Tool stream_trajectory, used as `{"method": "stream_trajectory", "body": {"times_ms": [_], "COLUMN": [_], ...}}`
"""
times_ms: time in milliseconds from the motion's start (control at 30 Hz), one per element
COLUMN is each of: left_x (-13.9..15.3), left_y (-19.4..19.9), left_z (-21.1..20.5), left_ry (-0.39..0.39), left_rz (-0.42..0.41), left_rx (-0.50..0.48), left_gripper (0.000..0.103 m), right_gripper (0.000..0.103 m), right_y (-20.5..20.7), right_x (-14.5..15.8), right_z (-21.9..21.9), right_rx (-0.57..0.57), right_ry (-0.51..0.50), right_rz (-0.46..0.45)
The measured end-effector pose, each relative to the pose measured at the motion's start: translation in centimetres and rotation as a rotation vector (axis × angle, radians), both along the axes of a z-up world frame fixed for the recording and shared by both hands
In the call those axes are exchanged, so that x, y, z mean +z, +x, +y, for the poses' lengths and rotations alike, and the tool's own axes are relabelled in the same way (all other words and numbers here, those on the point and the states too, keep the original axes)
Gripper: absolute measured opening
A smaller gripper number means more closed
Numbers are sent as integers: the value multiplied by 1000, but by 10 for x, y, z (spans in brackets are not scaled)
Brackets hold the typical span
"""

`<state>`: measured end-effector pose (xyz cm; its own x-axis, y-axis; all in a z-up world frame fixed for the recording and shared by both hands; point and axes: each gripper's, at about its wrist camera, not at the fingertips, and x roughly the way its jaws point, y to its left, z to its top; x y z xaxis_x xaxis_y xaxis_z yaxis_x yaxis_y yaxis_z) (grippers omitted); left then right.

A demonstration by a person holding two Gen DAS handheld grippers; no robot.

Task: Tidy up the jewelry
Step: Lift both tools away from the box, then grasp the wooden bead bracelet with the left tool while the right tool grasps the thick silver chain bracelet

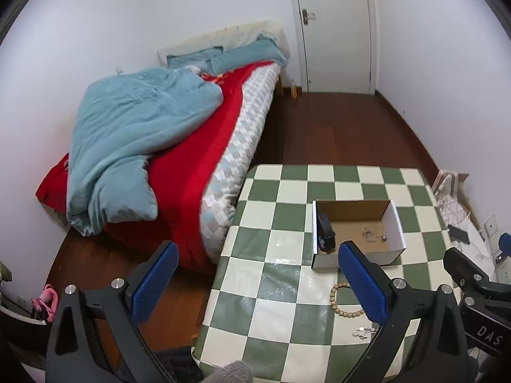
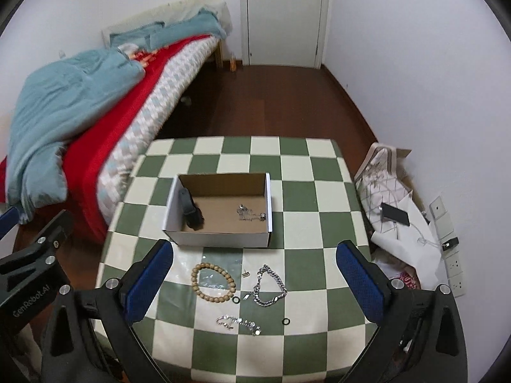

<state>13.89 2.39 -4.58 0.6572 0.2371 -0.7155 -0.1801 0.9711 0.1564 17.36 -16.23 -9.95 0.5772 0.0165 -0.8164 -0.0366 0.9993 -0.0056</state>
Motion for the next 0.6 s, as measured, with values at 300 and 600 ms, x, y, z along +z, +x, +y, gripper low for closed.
{"method": "stream_trajectory", "body": {"times_ms": [300, 600], "left_x": [-2, -119], "left_y": [-26, 4], "left_z": [5, 4], "left_ry": [-1, 122], "left_rz": [-29, 149], "left_rx": [16, 50], "left_gripper": [102, 102], "right_gripper": [103, 78], "right_y": [-44, -24], "right_x": [29, -87], "right_z": [-12, -37], "right_rx": [-13, -51], "right_ry": [36, 47], "right_rz": [-49, 149]}}
